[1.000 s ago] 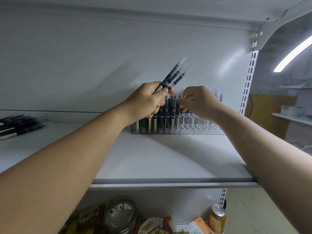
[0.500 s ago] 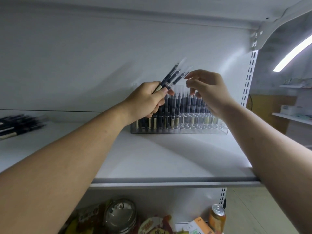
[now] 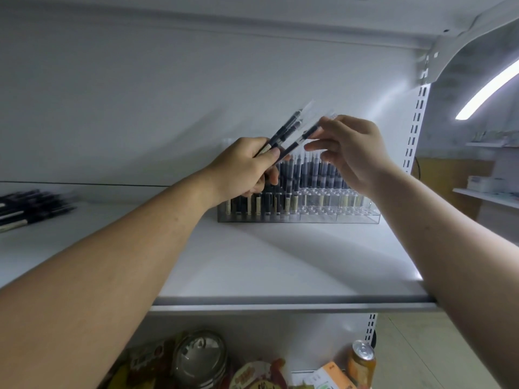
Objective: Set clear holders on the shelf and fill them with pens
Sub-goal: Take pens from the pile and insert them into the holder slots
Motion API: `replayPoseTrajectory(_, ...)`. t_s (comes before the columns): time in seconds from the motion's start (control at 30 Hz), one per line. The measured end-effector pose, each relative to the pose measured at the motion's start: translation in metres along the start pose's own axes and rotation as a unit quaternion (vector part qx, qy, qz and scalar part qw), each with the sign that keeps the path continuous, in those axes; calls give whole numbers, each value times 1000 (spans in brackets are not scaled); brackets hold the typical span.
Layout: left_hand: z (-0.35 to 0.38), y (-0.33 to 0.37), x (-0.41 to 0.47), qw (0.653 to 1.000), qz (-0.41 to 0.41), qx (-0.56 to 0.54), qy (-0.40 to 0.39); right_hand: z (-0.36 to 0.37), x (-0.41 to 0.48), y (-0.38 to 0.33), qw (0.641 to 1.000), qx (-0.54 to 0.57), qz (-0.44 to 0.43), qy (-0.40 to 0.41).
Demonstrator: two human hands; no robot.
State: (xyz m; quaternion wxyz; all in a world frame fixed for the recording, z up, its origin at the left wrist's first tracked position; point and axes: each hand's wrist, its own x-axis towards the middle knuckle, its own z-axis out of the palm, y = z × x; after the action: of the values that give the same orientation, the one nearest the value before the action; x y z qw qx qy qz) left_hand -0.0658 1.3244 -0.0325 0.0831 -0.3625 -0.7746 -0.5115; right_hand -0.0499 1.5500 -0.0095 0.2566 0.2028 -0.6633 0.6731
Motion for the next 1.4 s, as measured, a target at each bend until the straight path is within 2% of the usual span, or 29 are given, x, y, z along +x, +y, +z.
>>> replayPoseTrajectory(0.13,-2,-1,2,999,-3,22,23,-4,5,-1,998,11,-18,51)
replayPoseTrajectory(0.23,-2,-2,2,999,-2,29,26,-6,5,1,993,-73,-60,76)
replayPoseTrajectory(0.37,-2,-3,3,999,3,25,29,-3,1,4,965,-228,-111,58)
replayPoseTrajectory(0.47,-2,-2,2,999,5,29,29,0,-1,6,951,-281,-118,46)
replayPoseTrajectory(0.7,-1,-1,2,999,6,29,30,4,-4,7,944,-315,-95,8)
replayPoseTrajectory(0.93,0,-1,2,999,5,27,33,10,-9,12,918,-384,-72,-68)
replayPoseTrajectory(1.27,1,0,1,999,5,28,27,1,-8,14,908,-400,-86,-90)
replayPoseTrajectory(1.4,0,0,1,999,4,23,24,-1,-6,12,924,-367,-96,-44)
